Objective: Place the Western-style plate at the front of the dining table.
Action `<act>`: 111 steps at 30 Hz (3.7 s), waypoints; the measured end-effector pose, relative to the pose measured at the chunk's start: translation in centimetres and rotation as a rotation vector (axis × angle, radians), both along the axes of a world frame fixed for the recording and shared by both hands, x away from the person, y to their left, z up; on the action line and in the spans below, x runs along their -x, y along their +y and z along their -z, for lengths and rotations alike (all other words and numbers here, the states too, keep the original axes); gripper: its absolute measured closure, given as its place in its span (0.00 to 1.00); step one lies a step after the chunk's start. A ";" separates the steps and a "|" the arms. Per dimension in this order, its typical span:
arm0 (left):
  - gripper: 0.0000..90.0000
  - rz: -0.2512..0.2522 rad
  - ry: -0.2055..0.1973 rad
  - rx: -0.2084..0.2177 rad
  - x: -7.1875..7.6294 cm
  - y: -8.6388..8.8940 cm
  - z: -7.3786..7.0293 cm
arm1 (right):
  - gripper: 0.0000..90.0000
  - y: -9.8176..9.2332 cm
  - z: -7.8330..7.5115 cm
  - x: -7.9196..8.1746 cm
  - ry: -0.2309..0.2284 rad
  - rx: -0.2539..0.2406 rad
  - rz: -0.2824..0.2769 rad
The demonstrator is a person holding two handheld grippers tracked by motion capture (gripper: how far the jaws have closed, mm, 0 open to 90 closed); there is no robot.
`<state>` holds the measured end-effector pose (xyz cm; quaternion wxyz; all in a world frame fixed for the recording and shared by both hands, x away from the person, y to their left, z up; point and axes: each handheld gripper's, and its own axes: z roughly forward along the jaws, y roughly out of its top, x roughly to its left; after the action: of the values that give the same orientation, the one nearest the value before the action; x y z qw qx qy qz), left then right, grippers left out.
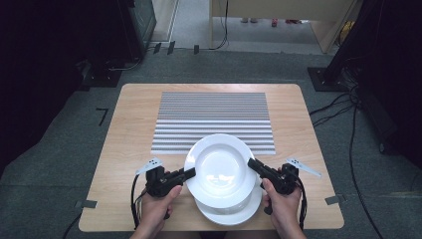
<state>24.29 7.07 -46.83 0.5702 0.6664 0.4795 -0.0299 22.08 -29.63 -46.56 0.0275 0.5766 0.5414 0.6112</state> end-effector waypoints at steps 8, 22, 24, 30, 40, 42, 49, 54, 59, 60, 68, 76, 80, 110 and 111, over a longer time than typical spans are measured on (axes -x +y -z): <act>0.82 -0.025 -0.012 -0.014 -1.8 0.6 -1.0 | 0.89 0.7 -0.8 -1.9 -0.017 0.007 -0.015; 0.82 -0.062 -0.036 0.001 -5.7 1.6 -2.3 | 0.91 1.7 -2.5 -5.8 -0.050 0.003 -0.039; 0.82 -0.074 -0.036 0.000 -6.5 1.6 -2.7 | 0.91 1.9 -2.9 -6.7 -0.054 0.002 -0.040; 0.82 -0.087 -0.037 -0.004 -8.1 1.6 -3.1 | 0.91 2.1 -3.3 -8.6 -0.057 0.004 -0.039; 0.82 -0.110 -0.002 0.000 -11.5 1.4 -2.6 | 0.91 2.1 -3.3 -11.5 -0.043 0.015 -0.035; 0.82 -0.119 0.009 0.006 -12.3 1.4 -2.4 | 0.92 2.0 -3.0 -12.7 -0.028 -0.007 -0.052; 0.82 -0.145 0.025 -0.014 -14.1 1.3 -2.0 | 0.91 2.0 -2.2 -14.3 0.001 -0.006 -0.060; 0.82 -0.160 0.047 -0.033 -15.6 1.1 -1.3 | 0.91 2.2 -1.4 -15.6 0.024 0.010 -0.053; 0.82 -0.174 0.100 -0.050 -18.2 0.5 0.1 | 0.90 2.1 0.3 -17.8 0.090 0.018 -0.030; 0.82 -0.174 0.100 -0.050 -18.2 0.5 0.1 | 0.90 2.1 0.3 -17.8 0.090 0.018 -0.030; 0.82 -0.188 0.189 -0.060 -21.4 -0.5 1.9 | 0.89 1.5 2.4 -20.4 0.165 0.009 0.006; 0.82 -0.206 0.239 -0.071 -23.0 -1.5 3.1 | 0.89 1.0 4.5 -21.9 0.242 -0.044 0.068; 0.82 -0.205 0.262 -0.087 -23.6 -1.9 3.5 | 0.89 0.9 5.1 -22.3 0.261 -0.047 0.101; 0.78 -0.210 0.231 -0.173 -23.7 -2.7 4.2 | 0.86 1.4 5.5 -23.3 0.256 0.052 0.130; 0.78 -0.209 0.228 -0.175 -23.7 -2.8 4.2 | 0.86 1.3 5.6 -23.3 0.253 0.049 0.131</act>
<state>47.95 4.32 -50.99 0.4520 0.6524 0.6084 -0.0040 45.40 -28.29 -52.13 0.0130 0.6823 0.5167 0.5170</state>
